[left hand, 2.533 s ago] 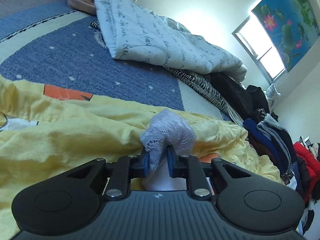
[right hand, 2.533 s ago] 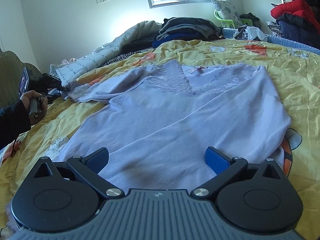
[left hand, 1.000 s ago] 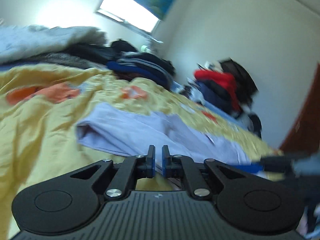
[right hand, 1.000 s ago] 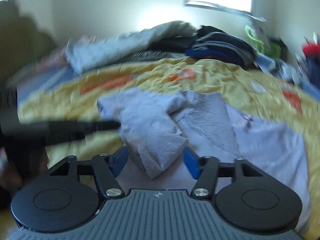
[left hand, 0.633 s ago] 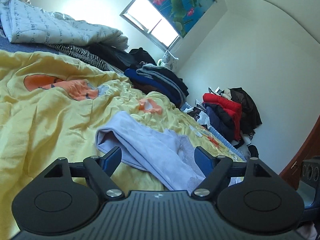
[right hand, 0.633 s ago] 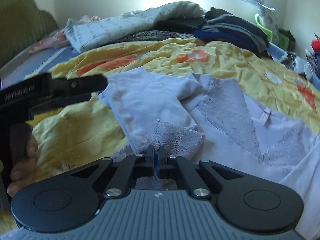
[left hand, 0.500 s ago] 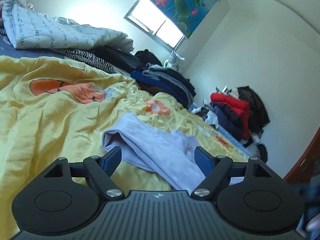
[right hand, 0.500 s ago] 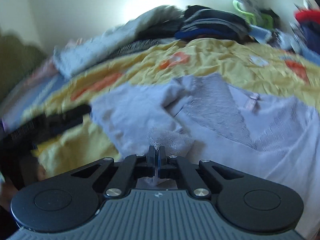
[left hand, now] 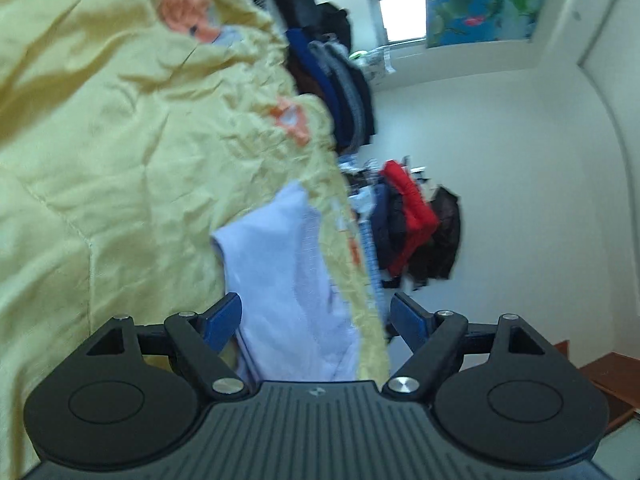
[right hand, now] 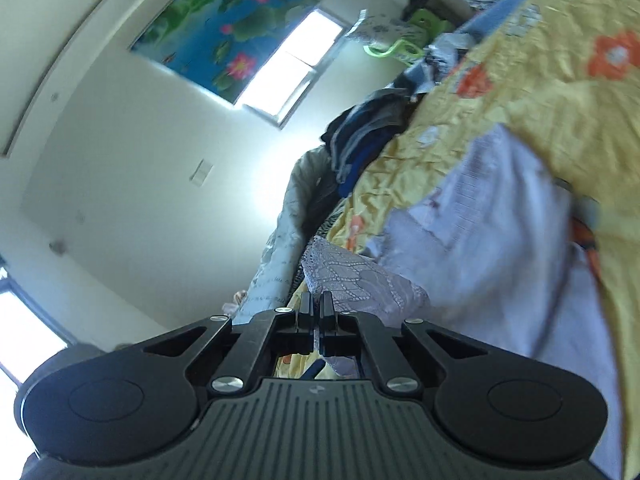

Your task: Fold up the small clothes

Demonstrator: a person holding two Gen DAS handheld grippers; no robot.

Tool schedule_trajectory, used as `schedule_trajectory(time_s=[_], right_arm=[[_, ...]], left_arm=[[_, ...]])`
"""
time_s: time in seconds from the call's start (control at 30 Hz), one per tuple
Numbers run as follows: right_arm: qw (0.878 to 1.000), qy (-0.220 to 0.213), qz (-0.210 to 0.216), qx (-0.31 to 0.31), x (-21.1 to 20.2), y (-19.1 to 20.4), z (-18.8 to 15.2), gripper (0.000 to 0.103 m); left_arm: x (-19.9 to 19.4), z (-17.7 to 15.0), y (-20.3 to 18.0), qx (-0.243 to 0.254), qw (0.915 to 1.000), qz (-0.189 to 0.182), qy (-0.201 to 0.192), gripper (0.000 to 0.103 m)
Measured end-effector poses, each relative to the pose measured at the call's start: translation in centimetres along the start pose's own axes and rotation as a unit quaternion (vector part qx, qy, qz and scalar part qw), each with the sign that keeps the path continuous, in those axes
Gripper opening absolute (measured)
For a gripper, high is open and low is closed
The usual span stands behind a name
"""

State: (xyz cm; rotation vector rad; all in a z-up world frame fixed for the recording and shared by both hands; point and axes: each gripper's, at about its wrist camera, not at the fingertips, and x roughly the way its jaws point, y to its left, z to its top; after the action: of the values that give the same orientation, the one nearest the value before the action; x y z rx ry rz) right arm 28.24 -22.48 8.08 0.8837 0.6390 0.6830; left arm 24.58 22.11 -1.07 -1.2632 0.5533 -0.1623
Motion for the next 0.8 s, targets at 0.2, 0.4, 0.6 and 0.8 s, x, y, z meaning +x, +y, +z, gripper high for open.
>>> schedule_trajectory(time_s=[0.2,0.4,0.6,0.8], right_arm=[[0.999,-0.029,0.018,0.042,-2.9,-2.1,0.0,0.005],[0.997,-0.048,0.051,0.037,-6.8,-1.2,-0.7,0.005],[0.996,-0.028,0.017,0.080,-10.2,-2.9,-4.8,0.005],[0.994,-0.015,0.005,0.112,-10.3,-4.6,-6.4,0.005]], left_arm=[[1.6,0.1,-0.9,0.001,0.9993,0.028,-0.026,0.081],[2.9,-0.3,-2.8,0.034,0.9986,0.041,-0.005,0.024],[5.9,-2.4,-3.9,0.088,0.9892,0.096,0.067,0.011],[4.8,-2.4,-4.4,0.079,0.9911,0.076,0.077,0.015]])
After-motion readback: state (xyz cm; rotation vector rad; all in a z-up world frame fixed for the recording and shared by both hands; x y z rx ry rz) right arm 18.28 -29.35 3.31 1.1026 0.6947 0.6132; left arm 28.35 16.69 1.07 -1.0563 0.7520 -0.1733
